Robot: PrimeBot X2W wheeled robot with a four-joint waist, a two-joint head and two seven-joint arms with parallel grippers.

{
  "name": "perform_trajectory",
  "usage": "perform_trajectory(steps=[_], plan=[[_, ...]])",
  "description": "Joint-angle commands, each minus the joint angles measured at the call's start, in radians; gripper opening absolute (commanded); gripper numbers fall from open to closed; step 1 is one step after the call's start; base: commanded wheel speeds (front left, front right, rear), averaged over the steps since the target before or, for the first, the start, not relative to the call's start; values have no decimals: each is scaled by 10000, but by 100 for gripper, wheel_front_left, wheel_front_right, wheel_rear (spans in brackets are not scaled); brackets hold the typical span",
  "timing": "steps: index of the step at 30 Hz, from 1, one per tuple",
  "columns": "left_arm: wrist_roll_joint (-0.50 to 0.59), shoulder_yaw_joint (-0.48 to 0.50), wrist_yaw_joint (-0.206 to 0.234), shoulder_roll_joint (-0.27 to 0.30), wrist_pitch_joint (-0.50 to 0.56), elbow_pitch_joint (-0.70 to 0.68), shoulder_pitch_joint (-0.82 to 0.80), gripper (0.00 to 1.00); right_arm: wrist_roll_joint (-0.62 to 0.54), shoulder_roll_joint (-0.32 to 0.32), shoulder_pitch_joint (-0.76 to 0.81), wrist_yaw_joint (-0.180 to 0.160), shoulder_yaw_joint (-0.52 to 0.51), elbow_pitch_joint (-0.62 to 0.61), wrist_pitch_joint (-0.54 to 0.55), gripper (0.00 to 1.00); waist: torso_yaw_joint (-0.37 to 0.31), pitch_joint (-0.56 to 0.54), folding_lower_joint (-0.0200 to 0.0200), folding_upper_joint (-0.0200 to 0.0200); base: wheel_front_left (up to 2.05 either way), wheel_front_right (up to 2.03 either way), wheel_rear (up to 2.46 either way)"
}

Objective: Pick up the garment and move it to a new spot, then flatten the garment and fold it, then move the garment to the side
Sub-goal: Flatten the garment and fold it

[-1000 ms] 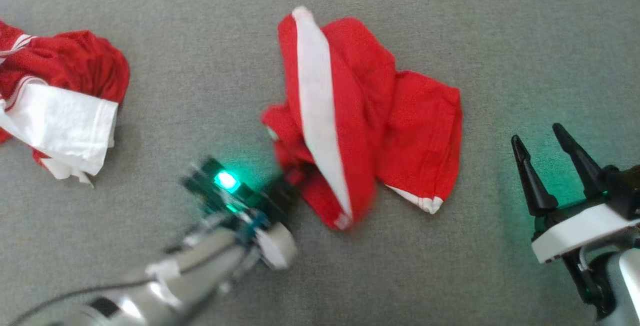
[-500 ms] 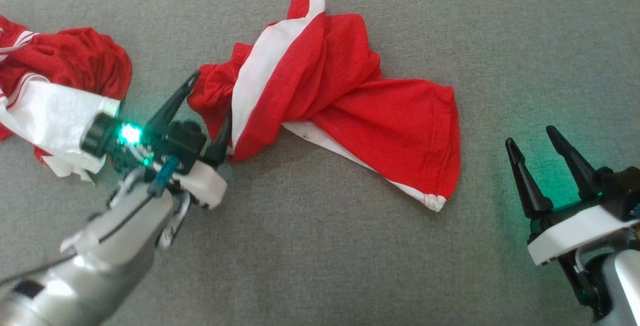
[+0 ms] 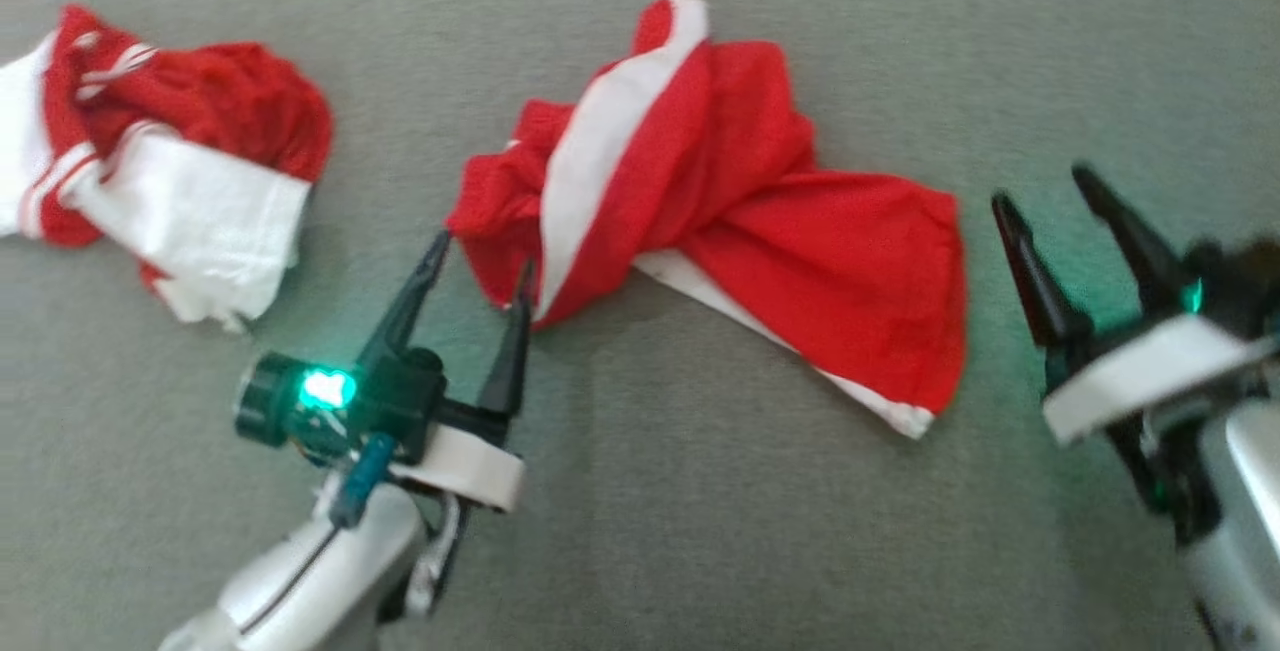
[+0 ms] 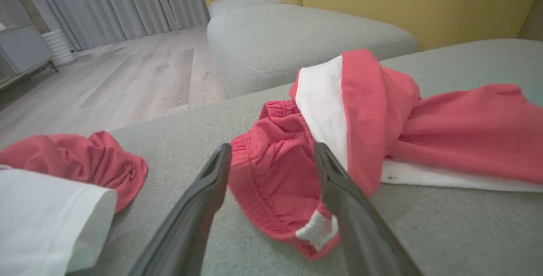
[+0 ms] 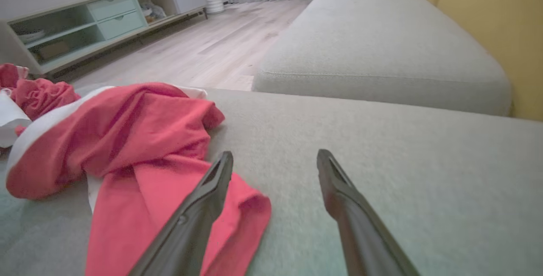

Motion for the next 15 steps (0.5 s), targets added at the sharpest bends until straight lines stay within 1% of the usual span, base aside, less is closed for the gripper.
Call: perform_trajectory(steps=[1, 3, 6, 8, 11, 15], plan=[[17, 530, 141, 93, -108, -404, 37, 100, 220, -294, -480, -9, 346, -167, 111, 100, 440, -7, 0, 0, 0, 0, 0], [268, 844, 253, -185, -125, -790, 305, 100, 571, -455, -1147, -9, 732, 139, 280, 100, 797, 34, 0, 0, 0, 0, 0], [910, 1357, 205, -681, -131, -1391, 865, 100, 1216, -683, -2242, -9, 1330, 846, 635, 100, 1355, 95, 0, 0, 0, 0, 0], [1288, 1593, 25, -1020, -132, -1601, 1239, 100, 1771, -753, -2974, -9, 1597, 1490, 978, 100, 1723, 150, 0, 0, 0, 0, 0], [1816, 1836, -367, -1523, -133, -1681, 1656, 100, 2572, -805, -4099, -9, 1849, 2564, 1572, 100, 2241, 272, 0, 0, 0, 0, 0], [2414, 2176, -954, -2210, -134, -1648, 1935, 100, 3139, -991, -5483, -9, 2415, 3810, 2254, 100, 2865, 550, 0, 0, 0, 0, 0]])
